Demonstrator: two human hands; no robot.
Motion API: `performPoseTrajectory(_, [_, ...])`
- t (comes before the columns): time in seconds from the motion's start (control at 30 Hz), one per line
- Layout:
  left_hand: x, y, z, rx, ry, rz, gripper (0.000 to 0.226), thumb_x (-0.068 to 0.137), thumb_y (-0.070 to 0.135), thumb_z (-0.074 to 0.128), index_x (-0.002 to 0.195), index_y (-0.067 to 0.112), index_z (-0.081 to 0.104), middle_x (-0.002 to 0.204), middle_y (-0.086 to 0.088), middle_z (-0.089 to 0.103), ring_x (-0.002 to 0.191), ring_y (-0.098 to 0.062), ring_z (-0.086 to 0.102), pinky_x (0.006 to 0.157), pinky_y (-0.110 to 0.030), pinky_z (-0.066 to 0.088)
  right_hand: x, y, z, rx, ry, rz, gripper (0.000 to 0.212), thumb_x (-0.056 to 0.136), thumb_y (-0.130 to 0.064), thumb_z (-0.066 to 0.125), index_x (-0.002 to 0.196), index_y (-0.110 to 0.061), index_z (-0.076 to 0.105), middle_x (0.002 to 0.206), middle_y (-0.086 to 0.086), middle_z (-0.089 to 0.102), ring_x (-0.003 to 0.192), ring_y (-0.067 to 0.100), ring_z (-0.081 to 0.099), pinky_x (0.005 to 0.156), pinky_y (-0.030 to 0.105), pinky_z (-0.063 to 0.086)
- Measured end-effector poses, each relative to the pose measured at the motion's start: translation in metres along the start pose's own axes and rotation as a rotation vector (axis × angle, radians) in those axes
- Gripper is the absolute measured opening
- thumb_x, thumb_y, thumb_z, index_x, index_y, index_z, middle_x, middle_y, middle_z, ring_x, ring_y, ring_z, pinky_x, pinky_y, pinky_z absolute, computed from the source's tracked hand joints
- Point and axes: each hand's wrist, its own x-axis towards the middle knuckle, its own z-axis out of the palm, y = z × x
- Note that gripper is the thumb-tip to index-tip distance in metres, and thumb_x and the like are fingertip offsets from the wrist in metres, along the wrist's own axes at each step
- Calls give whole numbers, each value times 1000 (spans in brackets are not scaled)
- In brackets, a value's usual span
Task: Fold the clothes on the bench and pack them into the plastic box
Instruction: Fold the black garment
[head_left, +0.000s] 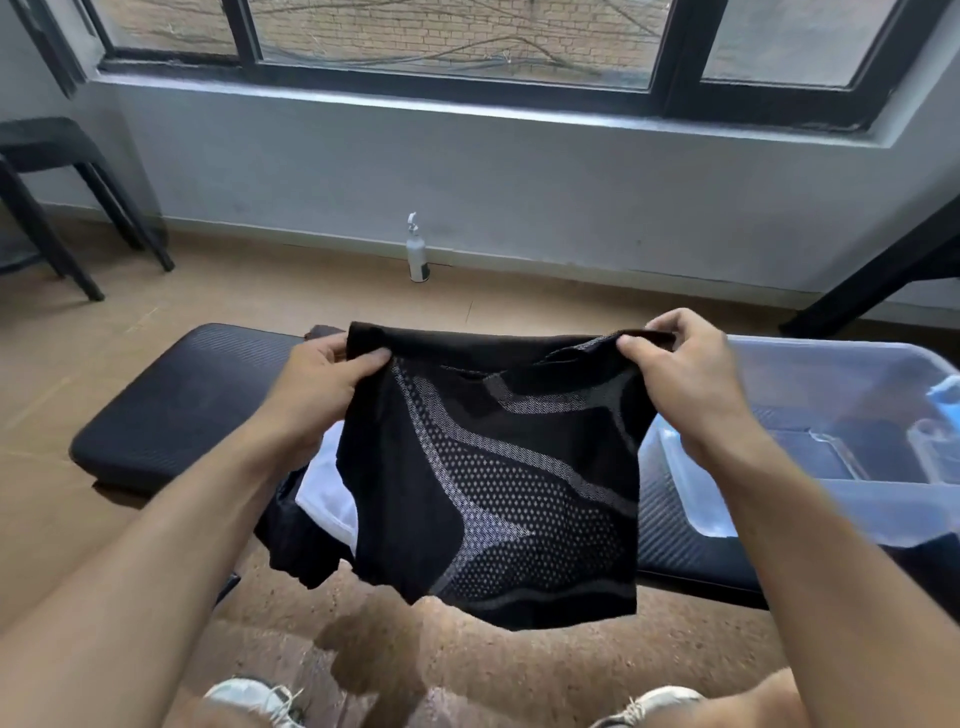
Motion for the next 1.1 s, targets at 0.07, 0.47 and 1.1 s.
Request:
performPoseTrajectory(0.07, [-7, 0, 9, -14, 8, -26, 11, 93, 8, 68, 102, 9, 75, 91, -7, 77, 68, -12, 70, 58, -26, 58, -6, -5, 4, 50, -49, 41, 13, 84, -16, 68, 91, -22, 61, 81, 5, 68, 62, 17, 61, 51, 33, 50])
performPoseTrajectory(0.47, [-55, -4, 58, 47, -112, 179, 8, 95, 16, 68, 100, 16, 75, 86, -15, 78, 78, -26, 69, 83, -47, 53, -69, -41, 22, 278, -919, 44, 31, 89, 1, 71, 117, -10, 64, 101, 10, 77, 95, 22, 75, 76, 33, 63])
performPoseTrajectory(1.1, [-65, 3, 64, -178, -413, 192, 19, 86, 3, 71, 103, 11, 72, 90, -14, 74, 82, -25, 68, 75, -31, 57, -99, -60, 10, -196, -315, -801, 12, 80, -45, 77, 88, -36, 80, 55, -24, 50, 55, 0, 49, 59, 21, 36])
